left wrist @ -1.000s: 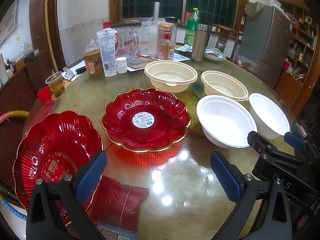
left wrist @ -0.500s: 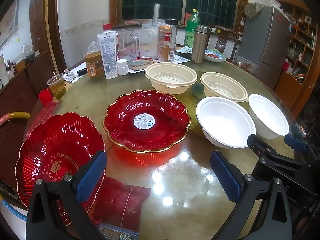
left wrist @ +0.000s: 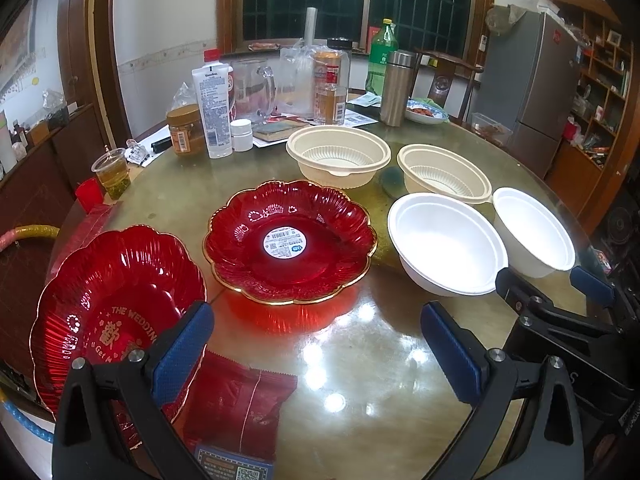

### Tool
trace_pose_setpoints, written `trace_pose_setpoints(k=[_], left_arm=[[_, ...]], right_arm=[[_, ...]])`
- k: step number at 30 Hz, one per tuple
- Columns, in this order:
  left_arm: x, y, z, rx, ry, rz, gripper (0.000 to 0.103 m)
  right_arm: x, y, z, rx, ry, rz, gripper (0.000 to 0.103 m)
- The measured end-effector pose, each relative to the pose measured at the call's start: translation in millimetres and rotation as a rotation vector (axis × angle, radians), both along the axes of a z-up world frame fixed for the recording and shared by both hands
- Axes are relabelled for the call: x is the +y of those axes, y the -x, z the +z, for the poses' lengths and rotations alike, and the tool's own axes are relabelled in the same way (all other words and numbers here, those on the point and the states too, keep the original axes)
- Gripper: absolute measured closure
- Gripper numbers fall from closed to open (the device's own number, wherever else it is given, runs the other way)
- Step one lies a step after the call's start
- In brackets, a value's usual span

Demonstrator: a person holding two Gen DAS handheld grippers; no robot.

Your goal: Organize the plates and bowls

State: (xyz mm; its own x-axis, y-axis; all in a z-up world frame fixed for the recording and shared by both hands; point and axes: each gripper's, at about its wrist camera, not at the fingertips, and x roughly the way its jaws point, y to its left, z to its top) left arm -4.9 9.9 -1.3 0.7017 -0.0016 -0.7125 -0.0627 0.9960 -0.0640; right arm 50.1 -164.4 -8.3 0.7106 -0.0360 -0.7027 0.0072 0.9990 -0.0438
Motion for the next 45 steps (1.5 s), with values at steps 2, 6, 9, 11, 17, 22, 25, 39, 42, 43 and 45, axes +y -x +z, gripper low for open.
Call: trace_pose_setpoints(k=[2,6,9,11,17,22,25,39,42,43,45], left_arm=[[0,0,0,-0.002,-0.001,0.000,0.000],[0,0,-1,-0.001,0.000,0.002,0.000],[0,0,-1,0.001,-0.001,0.002,0.000],[1,1,-1,0.000,0.000,0.002,0.000],[1,1,-1,-0.002,0.001,0.002,0.000],[2,3,0,-0.008,0.002,-0.001,0.000],[3,6,2,-0.009,0.003,-0.008,0.000],[186,99,32,-0.146,0.112,0.373,0.000],[230,103,8,-0.079,0.180,0.525,0.001],[240,102,-1,-0.060,0.204,0.555,0.001],[248,97,-15,-0.022,0.223,0.581,0.003]], right_arm=[[1,0,0,-0.002,0.000,-0.001,0.004],[0,0,2,-0.001,0.001,0.001,0.004],[0,0,2,-0.001,-0.001,0.001,0.004],[1,0,2,0.001,-0.002,0.001,0.004],[1,1,3,0.000,-0.001,0.001,0.004],[3,1,4,0.001,0.003,0.001,0.004],[4,2,5,-0.001,0.002,0.002,0.004],[80,13,1,0.247,-0.551,0.517,0.004],[106,8,-12,0.308,-0.600,0.541,0.004],[112,8,-16,0.319,-0.611,0.544,0.004],[126,3,-24,0.354,-0.639,0.543,0.007]])
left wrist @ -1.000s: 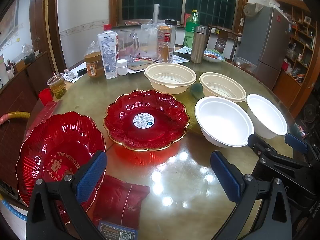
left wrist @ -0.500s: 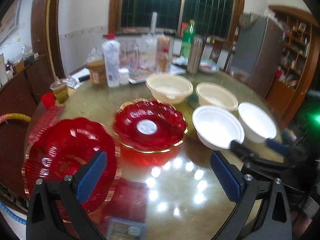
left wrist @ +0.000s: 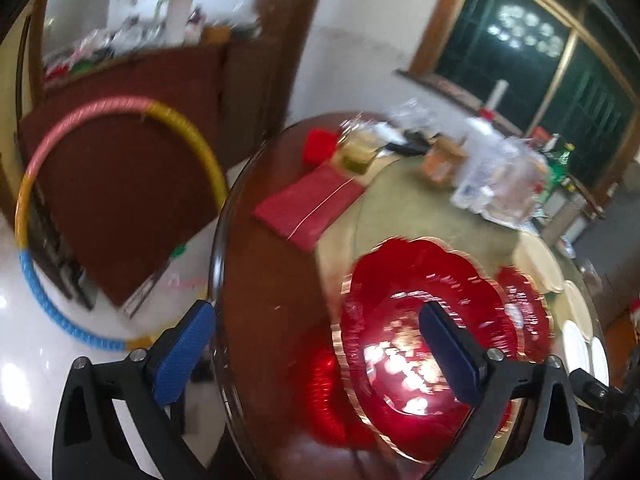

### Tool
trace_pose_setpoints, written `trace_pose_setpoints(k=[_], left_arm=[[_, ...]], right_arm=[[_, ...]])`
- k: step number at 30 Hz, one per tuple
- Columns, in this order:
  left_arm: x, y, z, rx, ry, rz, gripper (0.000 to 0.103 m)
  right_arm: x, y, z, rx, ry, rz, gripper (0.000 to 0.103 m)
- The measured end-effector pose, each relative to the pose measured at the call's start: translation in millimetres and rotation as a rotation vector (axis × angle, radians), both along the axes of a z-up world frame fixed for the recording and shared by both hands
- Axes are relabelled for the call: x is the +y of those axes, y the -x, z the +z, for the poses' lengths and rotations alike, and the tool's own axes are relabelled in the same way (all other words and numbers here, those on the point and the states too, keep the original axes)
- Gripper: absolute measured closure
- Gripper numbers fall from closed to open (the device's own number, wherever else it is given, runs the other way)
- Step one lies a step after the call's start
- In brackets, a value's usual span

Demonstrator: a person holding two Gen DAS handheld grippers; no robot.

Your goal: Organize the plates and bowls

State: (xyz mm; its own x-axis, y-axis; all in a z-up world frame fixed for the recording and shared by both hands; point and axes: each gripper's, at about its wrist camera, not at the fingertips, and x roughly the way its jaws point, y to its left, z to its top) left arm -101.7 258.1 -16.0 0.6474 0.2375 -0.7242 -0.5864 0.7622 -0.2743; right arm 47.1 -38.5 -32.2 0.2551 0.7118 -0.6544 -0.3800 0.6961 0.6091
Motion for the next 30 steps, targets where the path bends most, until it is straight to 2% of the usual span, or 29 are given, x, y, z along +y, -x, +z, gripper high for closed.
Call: trace_pose_setpoints(k=[3,5,7,8,9,10,11,12,15,23,30], left_arm=[[-5,-13,-13,0.037,-0.003,-0.023,0.004],[-9,-22,-18,0.058,-0.010,-0.049,0.004],[-17,-33,-24,0.079,-0.021,-0.075,0.006],[-19,-38,-27,0.097,-0.027,-0.088,0.021],[-21,-39,-30,0.120,-0.034,-0.098,0.038],[-21,-42,-35,0.151,-0.033,-0.104,0.080],[-19,-44,-40,0.151,0.009,-0.127,0.086],[-18,-44,-41,0.140,0.020,-0.120,0.086],[-20,-45,-38,0.150,0.007,-0.115,0.087],[-23,-42,-16,0.101,-0.046,-0.115,0.086],[-26,-47,-24,0.128,-0.048,-0.122,0.086]], right_arm=[[13,-7,-13,0.063,-0.013,-0.008,0.027],[20,-10,-22,0.116,-0.030,-0.016,0.032],[27,-11,-28,0.140,-0.028,-0.012,0.048],[31,-10,-32,0.151,-0.021,-0.012,0.055],[34,-9,-34,0.154,-0.013,-0.013,0.077],[36,-12,-37,0.147,-0.005,-0.021,0.089],[37,-11,-37,0.139,0.021,-0.034,0.090],[37,-10,-36,0.125,0.017,-0.039,0.090],[39,-7,-30,0.093,0.069,-0.045,0.090],[36,-7,-9,0.016,0.053,-0.042,0.090],[34,-8,-15,0.032,0.056,-0.041,0.090]])
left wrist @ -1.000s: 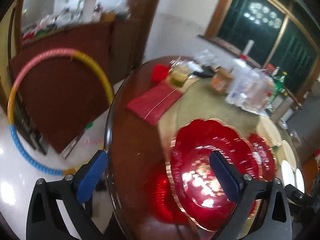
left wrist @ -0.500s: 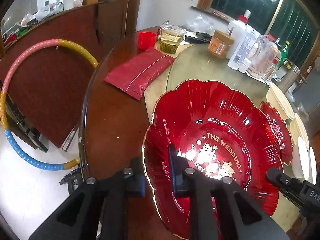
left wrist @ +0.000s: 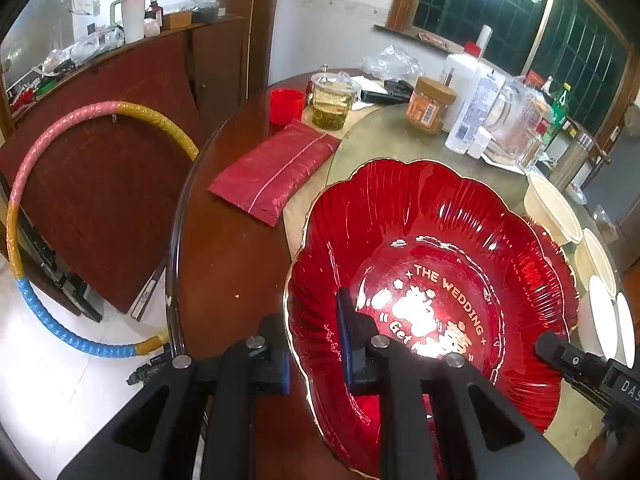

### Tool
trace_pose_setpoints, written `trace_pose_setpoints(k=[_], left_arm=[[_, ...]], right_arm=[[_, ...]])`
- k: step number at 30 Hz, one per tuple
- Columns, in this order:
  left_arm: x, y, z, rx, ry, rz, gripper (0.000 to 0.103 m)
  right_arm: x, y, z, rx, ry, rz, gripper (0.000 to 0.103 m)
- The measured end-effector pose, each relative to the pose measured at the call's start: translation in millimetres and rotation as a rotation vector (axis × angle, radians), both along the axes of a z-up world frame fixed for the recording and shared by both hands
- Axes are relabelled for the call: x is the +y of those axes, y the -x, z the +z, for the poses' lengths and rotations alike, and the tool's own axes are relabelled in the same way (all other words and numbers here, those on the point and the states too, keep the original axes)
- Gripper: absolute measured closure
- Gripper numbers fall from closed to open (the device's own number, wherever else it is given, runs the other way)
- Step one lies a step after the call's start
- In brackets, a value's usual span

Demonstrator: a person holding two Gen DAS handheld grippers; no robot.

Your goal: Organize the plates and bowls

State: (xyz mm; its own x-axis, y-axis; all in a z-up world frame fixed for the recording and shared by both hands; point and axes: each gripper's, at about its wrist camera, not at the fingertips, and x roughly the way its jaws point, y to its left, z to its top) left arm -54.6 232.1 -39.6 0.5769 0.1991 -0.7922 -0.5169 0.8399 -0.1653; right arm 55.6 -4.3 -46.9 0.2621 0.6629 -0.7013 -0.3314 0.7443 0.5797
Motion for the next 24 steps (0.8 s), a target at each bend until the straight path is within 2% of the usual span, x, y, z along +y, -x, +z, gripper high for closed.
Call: trace_pose_setpoints(k=[8,9,10,11,12,13,15,17,19,20,22,24], left_arm=[[-3,-4,-18,0.048,0.000,-0.009,0.082],[-3,-4,-18,0.048,0.001,-0.011,0.079],[-3,-3,-18,0.055,-0.004,-0.007,0.071],[-1,-4,-18,0.070,-0.009,0.002,0.057],[0,-3,-17,0.077,-0.010,0.007,0.049],[2,-2,-14,0.075,-0.012,0.012,0.036],[8,6,-5,0.037,-0.026,0.041,0.032],[15,14,11,-0.007,-0.039,0.089,0.031],[20,18,29,-0.069,-0.011,0.109,0.029],[21,18,40,-0.106,0.005,0.116,0.023],[12,6,67,-0.168,0.011,0.080,0.022],[-7,-14,88,-0.194,-0.005,0.012,0.022]], right_arm=[[-2,-4,-15,0.054,0.010,-0.009,0.090],[-2,-3,-16,0.058,0.002,-0.007,0.089],[-3,-3,-16,0.062,-0.001,-0.007,0.089],[-4,-3,-16,0.070,-0.001,-0.008,0.088],[-4,-3,-16,0.078,-0.005,-0.010,0.089],[-7,-2,-14,0.085,-0.013,-0.013,0.089],[-15,-1,-9,0.077,-0.039,-0.026,0.088],[-28,-2,-1,0.065,-0.068,-0.059,0.080],[-47,-1,5,0.042,-0.096,-0.112,0.044],[-58,-1,8,0.029,-0.107,-0.156,0.038],[-81,-2,10,0.013,-0.143,-0.245,0.036],[-94,-8,10,0.028,-0.171,-0.289,0.036]])
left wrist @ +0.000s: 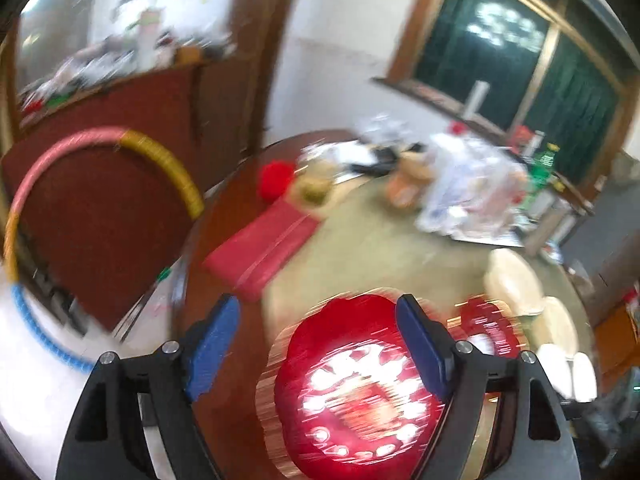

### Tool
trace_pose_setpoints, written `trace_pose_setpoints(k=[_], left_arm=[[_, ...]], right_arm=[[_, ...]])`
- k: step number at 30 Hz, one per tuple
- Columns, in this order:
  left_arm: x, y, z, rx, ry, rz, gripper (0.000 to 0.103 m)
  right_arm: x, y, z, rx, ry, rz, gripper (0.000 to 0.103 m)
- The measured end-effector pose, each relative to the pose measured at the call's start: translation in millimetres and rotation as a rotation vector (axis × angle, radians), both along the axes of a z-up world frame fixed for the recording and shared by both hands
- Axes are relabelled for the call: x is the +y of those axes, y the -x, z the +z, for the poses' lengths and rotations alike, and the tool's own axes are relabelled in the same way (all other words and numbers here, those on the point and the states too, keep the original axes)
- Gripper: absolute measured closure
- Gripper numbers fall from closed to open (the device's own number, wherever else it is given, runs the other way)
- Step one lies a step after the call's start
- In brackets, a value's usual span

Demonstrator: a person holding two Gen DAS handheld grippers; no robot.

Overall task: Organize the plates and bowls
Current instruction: 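Grasp the red sticker plate rim with the right gripper and lift it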

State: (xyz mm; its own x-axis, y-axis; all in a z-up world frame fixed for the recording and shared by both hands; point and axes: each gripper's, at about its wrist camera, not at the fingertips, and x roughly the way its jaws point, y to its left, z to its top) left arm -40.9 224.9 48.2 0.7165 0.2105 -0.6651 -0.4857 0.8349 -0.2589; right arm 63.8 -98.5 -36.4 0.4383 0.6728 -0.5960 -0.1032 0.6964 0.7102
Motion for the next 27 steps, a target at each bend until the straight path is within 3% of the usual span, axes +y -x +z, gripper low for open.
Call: trace_pose_setpoints(k=[3,7,11,14,19,24,25,26,27], left_arm=[[-41,-44,14,-0.011,-0.019,-0.151,0.021],[-87,-110,-7,0.130,-0.061,-0.288,0.021],[-110,-162,-41,0.265,-0.100,-0.324,0.021],[-118,-178,-55,0.312,-0.082,-0.348,0.021],[-130,-200,-71,0.378,-0.141,-0.366,0.021],[-135,-215,-93,0.464,-0.110,-0.410,0.022],[-137,-216,-99,0.484,-0.098,-0.430,0.025],[-137,-218,-103,0.497,-0.090,-0.443,0.045],[-137,-219,-107,0.516,-0.084,-0.455,0.055]], right_arm=[[-13,-12,-11,0.053,-0.041,-0.060,0.036],[-17,-28,-26,0.095,-0.075,-0.071,0.036],[-25,-42,-34,0.124,-0.096,-0.109,0.036],[-27,-52,-39,0.134,-0.104,-0.121,0.036],[-27,-62,-45,0.152,-0.104,-0.125,0.036],[-25,-64,-45,0.138,-0.097,-0.114,0.037],[-25,-65,-45,0.131,-0.094,-0.112,0.044],[-24,-65,-45,0.126,-0.089,-0.109,0.051],[-25,-66,-46,0.126,-0.085,-0.102,0.066]])
